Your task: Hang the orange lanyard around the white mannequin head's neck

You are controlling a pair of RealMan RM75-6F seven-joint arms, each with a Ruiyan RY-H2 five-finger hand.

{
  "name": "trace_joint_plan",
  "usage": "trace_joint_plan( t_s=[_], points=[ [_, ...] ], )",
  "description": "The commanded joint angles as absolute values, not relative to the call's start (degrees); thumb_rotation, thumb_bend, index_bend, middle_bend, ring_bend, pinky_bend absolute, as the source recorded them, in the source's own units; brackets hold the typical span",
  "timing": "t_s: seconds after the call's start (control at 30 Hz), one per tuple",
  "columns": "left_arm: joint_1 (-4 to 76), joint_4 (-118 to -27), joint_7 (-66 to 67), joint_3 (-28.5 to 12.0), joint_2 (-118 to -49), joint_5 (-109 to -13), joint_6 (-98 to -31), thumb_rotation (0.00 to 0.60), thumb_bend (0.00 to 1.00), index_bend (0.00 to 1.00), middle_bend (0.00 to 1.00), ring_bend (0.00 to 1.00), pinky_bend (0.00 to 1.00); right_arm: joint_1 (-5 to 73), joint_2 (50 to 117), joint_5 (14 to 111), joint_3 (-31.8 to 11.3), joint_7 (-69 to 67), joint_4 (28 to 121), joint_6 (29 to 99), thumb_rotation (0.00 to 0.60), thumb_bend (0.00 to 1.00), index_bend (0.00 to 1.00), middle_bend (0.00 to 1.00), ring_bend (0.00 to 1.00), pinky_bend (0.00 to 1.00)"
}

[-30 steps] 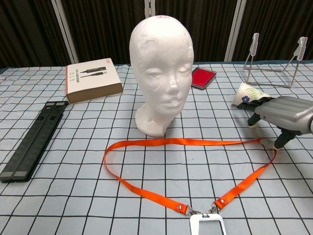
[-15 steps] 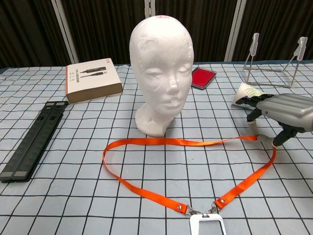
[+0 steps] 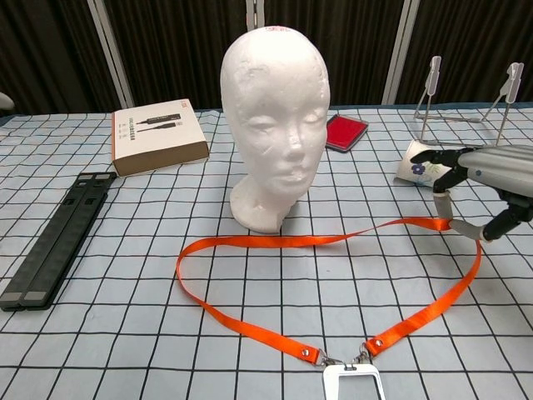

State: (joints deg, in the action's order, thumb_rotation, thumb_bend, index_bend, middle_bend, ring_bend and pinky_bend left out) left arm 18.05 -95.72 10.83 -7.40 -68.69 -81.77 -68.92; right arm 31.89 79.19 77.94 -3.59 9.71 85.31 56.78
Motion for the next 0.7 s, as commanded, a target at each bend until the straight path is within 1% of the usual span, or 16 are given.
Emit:
trace_joint_plan(
  t_s=[0.03,0.17,0.33,0.53,0.7],
  points=[
    [23.1,-96.7,10.0,-8.5,-71.4,-82.0,-63.3,0.600,0.15,0.31,0.00,0.00,0.00,31.9,78.1,77.4,-3.8,9.4,87.1,56.4,0.600,0.45,0.71,0.01,0.00,0.00],
    [27.0,-94.6,10.1,-9.6,-76.2,-81.1,-59.9,0.600,0.23,0.38,0.00,0.00,0.00,31.9,77.5,77.4,-4.1,9.1,88.2,56.5,0.600,0.45,0.72,0.02,0.00,0.00],
    [31.7,-89.1,9.1,-10.4,-82.6,-79.6,-55.5,0.600,0.29,0.42,0.00,0.00,0.00,32.0,77.2,78.1,-4.1,8.6,88.5,56.8,0.600,0.45,0.72,0.02,0.00,0.00],
    [35.7,-83.4,7.8,-11.0,-89.7,-77.2,-51.8,0.600,0.30,0.43,0.00,0.00,0.00,32.2,76.1,78.9,-3.9,7.1,89.3,56.3,0.600,0.45,0.72,0.02,0.00,0.00],
    [37.5,-79.5,7.3,-10.8,-94.2,-75.6,-50.8,0.600,0.30,0.44,0.00,0.00,0.00,32.4,75.1,80.1,-3.8,4.6,89.4,56.1,0.600,0.45,0.72,0.02,0.00,0.00]
  ],
)
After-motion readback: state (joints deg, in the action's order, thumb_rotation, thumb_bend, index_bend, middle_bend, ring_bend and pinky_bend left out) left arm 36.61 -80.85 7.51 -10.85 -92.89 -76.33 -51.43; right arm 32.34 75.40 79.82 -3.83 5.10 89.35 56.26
